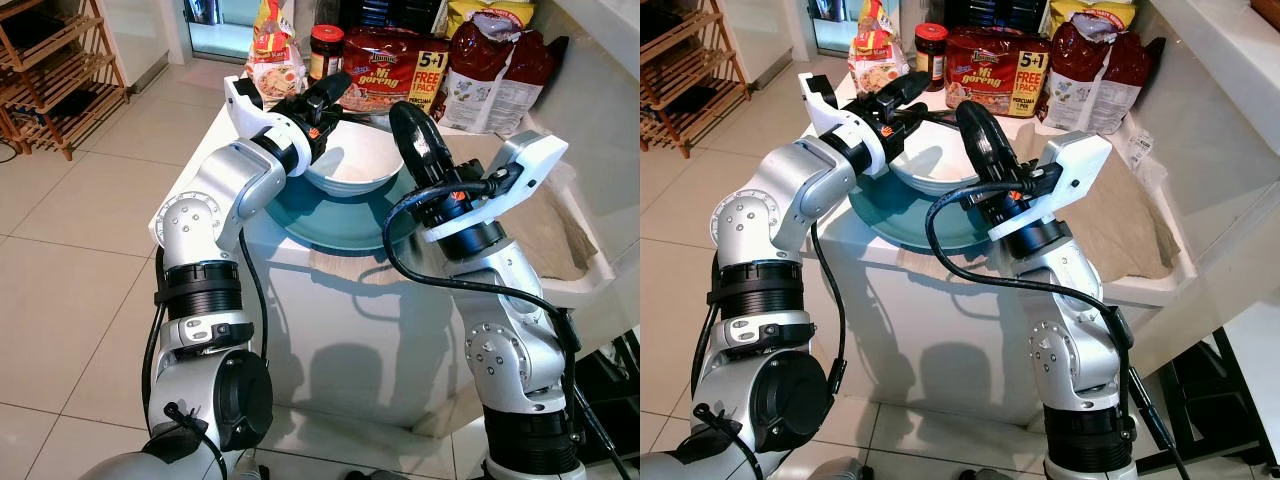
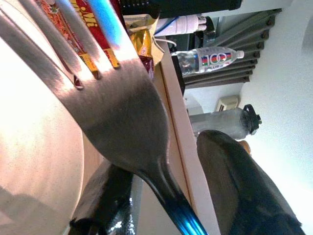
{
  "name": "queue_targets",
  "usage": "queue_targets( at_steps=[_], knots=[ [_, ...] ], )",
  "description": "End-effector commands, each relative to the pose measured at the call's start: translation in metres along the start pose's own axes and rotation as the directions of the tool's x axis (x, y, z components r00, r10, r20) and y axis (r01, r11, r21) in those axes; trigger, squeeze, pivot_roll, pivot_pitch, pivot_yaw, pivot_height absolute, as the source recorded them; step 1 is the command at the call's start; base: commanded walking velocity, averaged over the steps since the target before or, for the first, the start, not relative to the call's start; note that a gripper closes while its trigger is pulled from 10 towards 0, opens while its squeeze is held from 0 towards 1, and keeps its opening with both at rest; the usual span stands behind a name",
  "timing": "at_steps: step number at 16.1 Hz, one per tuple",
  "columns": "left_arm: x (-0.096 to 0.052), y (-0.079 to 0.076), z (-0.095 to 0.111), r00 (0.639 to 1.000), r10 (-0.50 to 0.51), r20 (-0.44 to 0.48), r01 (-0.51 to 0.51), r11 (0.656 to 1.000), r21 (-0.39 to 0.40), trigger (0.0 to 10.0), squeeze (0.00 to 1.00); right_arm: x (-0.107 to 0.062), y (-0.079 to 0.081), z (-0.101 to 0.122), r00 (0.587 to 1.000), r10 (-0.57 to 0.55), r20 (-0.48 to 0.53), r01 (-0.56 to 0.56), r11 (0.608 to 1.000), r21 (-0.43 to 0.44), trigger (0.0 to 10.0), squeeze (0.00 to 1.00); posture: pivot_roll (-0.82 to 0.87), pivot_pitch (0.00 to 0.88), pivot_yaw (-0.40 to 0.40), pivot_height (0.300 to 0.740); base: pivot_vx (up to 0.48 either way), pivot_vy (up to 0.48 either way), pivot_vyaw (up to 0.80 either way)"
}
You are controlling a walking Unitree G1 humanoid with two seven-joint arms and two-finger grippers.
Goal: Setting the table
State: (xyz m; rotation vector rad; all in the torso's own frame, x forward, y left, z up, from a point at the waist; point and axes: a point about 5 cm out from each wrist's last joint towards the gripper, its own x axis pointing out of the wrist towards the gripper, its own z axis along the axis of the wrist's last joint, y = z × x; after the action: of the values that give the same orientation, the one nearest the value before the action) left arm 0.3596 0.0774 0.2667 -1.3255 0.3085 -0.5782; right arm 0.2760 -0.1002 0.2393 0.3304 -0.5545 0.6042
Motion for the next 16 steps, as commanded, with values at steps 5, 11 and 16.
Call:
queue_targets(
  at_steps=[5, 11, 16],
  knots=[
    [0.006, -0.004, 0.000, 1.000, 0.014, 0.007, -0.014, 0.999, -0.041, 0.0, 0.00, -0.008, 0.000, 0.002, 1.000, -0.004, 0.010, 0.005, 0.998, -0.069, 0.0, 0.00, 0.07, 0.029, -0.059, 0.740, 0.000, 0.000, 0.00],
    [0.006, -0.005, 0.012, 0.999, 0.018, 0.043, -0.016, 0.998, -0.059, 0.0, 0.00, -0.016, 0.000, -0.005, 1.000, -0.020, -0.004, 0.019, 0.992, -0.123, 0.0, 0.00, 0.07, 0.014, -0.056, 0.740, 0.000, 0.000, 0.00],
    [0.007, -0.006, 0.011, 0.999, 0.013, 0.036, -0.010, 0.998, -0.058, 0.0, 0.00, -0.015, -0.004, -0.005, 0.999, -0.045, 0.005, 0.046, 0.991, -0.128, 0.0, 0.00, 0.07, 0.021, -0.058, 0.740, 0.000, 0.000, 0.00]
  ],
)
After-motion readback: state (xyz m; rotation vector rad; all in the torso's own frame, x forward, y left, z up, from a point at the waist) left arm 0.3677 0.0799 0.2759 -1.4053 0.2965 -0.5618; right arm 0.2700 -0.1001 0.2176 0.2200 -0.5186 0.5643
